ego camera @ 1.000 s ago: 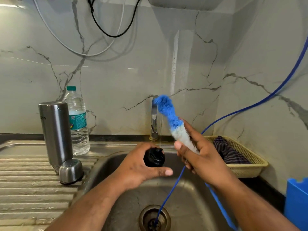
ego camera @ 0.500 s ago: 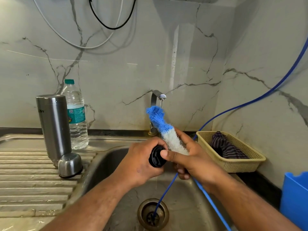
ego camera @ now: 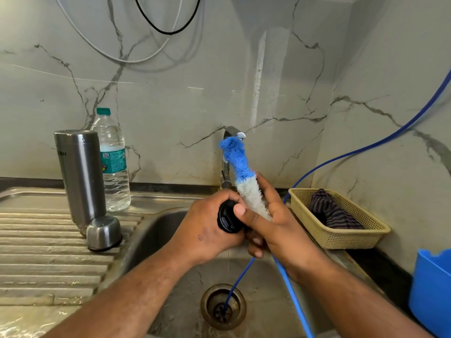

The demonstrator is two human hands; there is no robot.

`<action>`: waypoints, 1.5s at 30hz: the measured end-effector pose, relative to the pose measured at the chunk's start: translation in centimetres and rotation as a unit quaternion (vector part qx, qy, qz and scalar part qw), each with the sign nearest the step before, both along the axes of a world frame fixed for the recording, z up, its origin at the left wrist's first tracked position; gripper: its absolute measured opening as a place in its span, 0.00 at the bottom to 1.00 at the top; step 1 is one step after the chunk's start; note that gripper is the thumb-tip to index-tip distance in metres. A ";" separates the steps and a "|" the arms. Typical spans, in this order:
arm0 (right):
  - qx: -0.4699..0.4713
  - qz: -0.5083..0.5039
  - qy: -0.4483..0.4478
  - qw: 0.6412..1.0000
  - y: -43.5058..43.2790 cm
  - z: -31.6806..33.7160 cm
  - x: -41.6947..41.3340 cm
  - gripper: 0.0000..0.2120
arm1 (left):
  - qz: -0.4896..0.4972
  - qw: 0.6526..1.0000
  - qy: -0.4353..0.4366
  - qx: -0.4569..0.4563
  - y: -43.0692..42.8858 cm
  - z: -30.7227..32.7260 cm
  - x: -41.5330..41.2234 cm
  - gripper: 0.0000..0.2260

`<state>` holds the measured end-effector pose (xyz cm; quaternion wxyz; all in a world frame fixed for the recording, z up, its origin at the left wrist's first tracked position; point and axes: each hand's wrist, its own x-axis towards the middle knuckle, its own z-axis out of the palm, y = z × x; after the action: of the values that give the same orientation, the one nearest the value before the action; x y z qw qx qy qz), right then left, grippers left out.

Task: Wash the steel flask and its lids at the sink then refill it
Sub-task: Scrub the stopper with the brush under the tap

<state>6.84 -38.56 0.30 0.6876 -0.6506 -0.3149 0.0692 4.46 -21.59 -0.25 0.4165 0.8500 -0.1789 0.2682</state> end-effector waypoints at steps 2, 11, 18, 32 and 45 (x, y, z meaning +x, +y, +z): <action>-0.009 0.022 -0.006 1.000 -0.3 -0.1 0.2 0.40 | 0.003 1.000 0.010 -0.029 0.1 -0.2 0.1 0.19; -0.067 -0.033 -0.148 0.986 -1.1 0.4 0.4 0.31 | 0.032 0.996 0.041 -0.073 0.0 0.0 0.4 0.16; -0.189 -0.103 -0.313 0.925 -1.1 0.7 0.1 0.23 | 0.039 0.996 0.060 -0.049 0.0 0.2 0.2 0.11; -0.246 -0.105 -0.347 0.899 -1.1 0.2 1.0 0.23 | 0.063 0.995 0.060 -0.039 0.9 0.0 0.4 0.12; -0.236 -0.059 -0.332 0.911 -1.1 0.2 0.1 0.22 | 0.054 0.995 0.065 -0.050 0.6 -0.3 0.3 0.14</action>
<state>6.97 -39.63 0.49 0.3725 -0.7971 -0.4602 -0.1189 4.77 -20.98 -0.56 0.4536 0.8525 -0.0914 0.2432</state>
